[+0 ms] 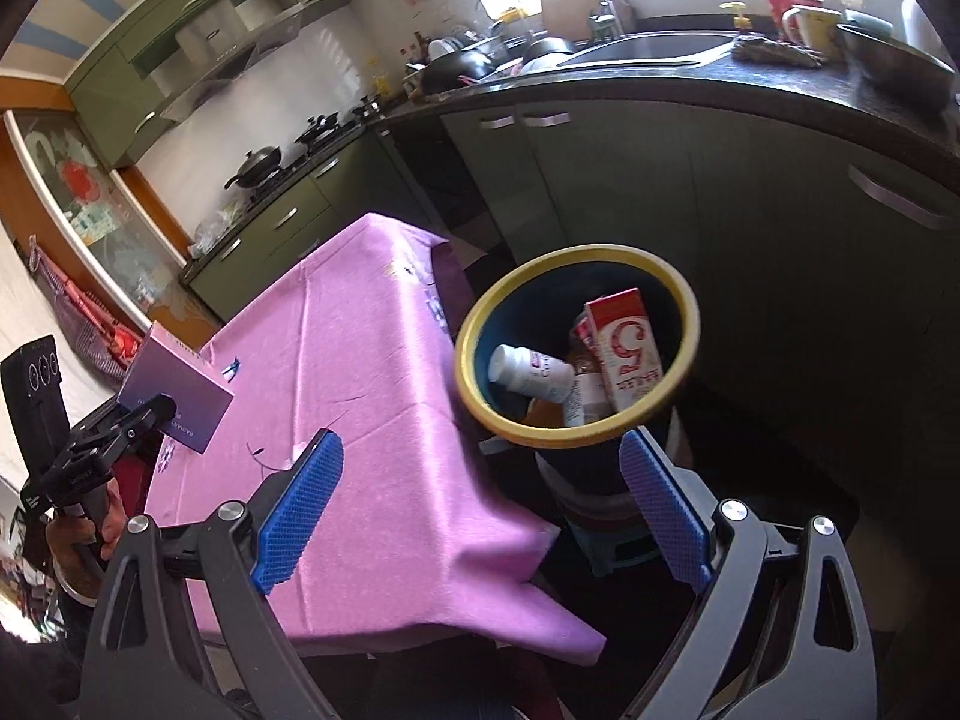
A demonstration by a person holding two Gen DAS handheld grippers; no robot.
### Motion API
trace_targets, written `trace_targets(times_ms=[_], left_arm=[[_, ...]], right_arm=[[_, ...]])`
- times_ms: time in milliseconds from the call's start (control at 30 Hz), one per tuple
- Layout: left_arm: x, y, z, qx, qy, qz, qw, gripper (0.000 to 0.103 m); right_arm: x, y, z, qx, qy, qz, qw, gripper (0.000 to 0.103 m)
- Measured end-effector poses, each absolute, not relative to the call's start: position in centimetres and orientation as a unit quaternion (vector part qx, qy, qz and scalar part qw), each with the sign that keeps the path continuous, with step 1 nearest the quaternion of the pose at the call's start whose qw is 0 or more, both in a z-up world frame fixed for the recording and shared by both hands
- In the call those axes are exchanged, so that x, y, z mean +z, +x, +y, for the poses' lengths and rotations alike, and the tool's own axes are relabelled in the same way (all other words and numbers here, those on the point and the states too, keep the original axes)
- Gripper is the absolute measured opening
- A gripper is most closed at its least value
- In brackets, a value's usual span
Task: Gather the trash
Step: 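Carry the purple box over the bin and open the left gripper, then reach the right gripper to the crumpled snack wrapper and grasp it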
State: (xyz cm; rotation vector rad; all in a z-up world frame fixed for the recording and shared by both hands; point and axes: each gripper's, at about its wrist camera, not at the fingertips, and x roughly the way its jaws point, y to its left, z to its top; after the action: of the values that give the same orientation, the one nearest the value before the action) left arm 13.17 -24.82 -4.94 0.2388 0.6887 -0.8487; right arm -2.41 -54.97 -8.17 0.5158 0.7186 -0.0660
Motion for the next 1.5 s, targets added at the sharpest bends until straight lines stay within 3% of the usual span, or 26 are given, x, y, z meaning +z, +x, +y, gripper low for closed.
trace_targets(times_ms=[333, 633, 833, 1100, 1333, 1500], left_arm=[[-7.7, 16.1, -40.5, -0.460, 0.143, 0.344, 0.806, 0.073], [-11.5, 19.3, -46.6, -0.442, 0.142, 0.383, 0.798, 0.078], [-6.4, 17.0, -40.1, -0.435, 0.107, 0.320, 0.835, 0.086], [-0.3, 11.6, -24.8, -0.376, 0.058, 0.234, 0.895, 0.096], [0.5, 8.0, -13.0, -0.252, 0.046, 0.206, 0.944, 0.096], [-0.9, 7.5, -5.9, -0.176, 0.013, 0.228, 0.958, 0.096]], right_arm=[[-10.7, -7.0, -62.0, -0.071, 0.306, 0.325, 0.892, 0.092], [-11.6, -8.6, -63.9, -0.088, 0.330, 0.320, 0.884, 0.093], [-11.6, -7.9, -63.3, -0.081, 0.325, 0.329, 0.883, 0.093], [-10.5, -3.6, -59.0, -0.028, 0.288, 0.351, 0.890, 0.093], [-9.0, 2.4, -52.4, 0.052, 0.214, 0.392, 0.893, 0.094], [-8.0, 7.1, -45.2, 0.130, 0.133, 0.410, 0.893, 0.096]])
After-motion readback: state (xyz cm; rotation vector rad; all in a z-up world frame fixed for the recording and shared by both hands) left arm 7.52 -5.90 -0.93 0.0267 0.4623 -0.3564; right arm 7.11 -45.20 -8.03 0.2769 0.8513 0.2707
